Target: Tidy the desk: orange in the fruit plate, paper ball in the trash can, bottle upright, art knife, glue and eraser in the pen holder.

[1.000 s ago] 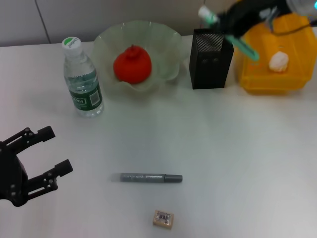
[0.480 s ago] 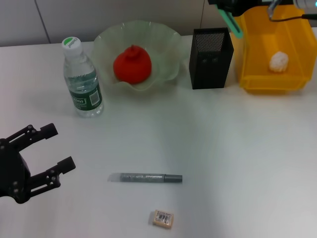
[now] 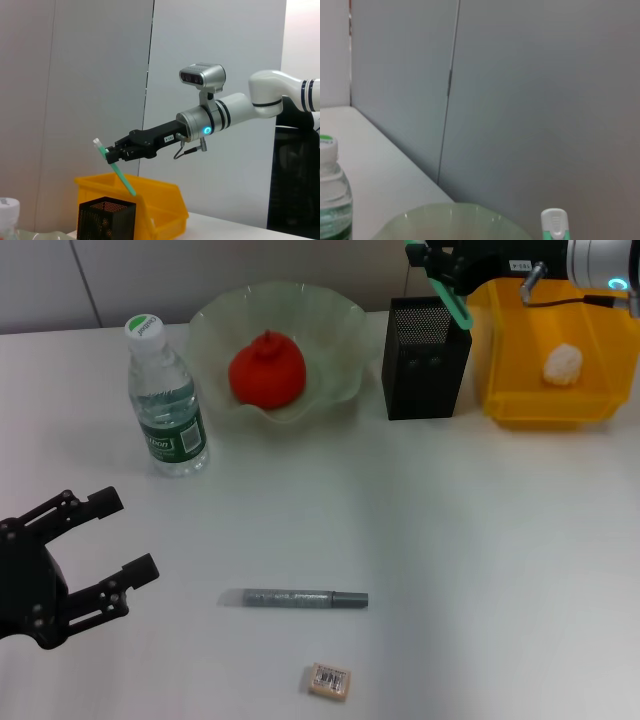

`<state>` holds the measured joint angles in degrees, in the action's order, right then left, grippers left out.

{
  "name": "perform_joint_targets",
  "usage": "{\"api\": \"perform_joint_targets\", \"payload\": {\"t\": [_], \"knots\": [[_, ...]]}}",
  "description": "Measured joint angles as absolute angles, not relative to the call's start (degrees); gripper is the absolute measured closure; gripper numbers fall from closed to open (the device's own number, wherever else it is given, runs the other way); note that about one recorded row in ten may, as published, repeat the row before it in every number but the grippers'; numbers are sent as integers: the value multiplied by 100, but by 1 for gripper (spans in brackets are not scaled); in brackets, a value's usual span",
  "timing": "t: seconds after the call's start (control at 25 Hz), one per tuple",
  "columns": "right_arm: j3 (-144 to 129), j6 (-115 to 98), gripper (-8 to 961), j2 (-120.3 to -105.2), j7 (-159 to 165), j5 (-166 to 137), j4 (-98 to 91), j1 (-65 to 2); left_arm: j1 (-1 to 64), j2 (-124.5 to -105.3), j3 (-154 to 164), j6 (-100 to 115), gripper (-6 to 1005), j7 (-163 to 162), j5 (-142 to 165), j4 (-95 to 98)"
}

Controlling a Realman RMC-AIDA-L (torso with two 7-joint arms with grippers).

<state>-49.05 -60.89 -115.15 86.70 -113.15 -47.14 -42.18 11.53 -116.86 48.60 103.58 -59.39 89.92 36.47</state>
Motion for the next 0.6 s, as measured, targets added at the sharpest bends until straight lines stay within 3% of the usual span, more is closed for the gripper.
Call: {"api": "perform_joint_targets", "payload": {"t": [0.6], "knots": [[-4900, -5637, 772, -11500, 8411, -11214, -4099, -4262, 1151, -11701, 4860, 10380, 215, -5949, 8994, 3647]]}}
